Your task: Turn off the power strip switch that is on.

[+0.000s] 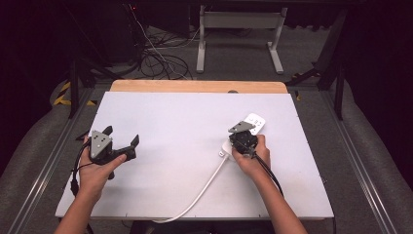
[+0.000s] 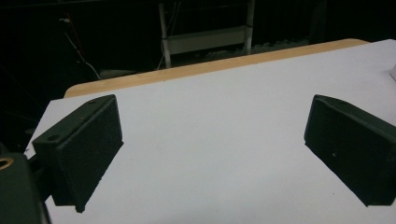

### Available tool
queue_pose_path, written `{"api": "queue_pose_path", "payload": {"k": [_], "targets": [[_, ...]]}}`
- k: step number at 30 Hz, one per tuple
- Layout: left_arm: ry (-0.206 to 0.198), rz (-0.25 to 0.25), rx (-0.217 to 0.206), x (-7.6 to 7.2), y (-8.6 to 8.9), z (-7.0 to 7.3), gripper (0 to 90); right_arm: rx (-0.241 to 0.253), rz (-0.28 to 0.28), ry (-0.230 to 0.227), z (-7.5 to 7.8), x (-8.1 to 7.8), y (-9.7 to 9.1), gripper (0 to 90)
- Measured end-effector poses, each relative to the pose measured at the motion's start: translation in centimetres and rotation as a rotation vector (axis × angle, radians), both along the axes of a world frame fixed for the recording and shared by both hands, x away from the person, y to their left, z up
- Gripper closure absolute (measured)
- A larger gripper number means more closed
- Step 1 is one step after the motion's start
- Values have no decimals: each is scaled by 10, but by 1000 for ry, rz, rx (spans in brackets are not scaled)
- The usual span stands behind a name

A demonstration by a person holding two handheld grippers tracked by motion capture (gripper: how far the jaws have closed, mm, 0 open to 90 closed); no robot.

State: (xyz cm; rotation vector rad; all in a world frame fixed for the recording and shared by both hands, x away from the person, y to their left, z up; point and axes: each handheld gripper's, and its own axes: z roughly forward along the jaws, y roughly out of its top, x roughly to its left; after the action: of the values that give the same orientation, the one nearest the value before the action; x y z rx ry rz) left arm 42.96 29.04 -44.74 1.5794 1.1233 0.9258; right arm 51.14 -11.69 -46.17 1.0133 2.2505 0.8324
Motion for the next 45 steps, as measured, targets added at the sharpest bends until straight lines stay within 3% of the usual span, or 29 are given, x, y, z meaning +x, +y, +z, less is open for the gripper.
{"api": "queue_pose_path", "payload": {"k": [40,45], "targets": [[2,-3,3,1,0,0,49,5,2,4,1,1,-1,900],[3,-5,5,1,0,0,49,27,-1,15,1,2,-3,900]]}}
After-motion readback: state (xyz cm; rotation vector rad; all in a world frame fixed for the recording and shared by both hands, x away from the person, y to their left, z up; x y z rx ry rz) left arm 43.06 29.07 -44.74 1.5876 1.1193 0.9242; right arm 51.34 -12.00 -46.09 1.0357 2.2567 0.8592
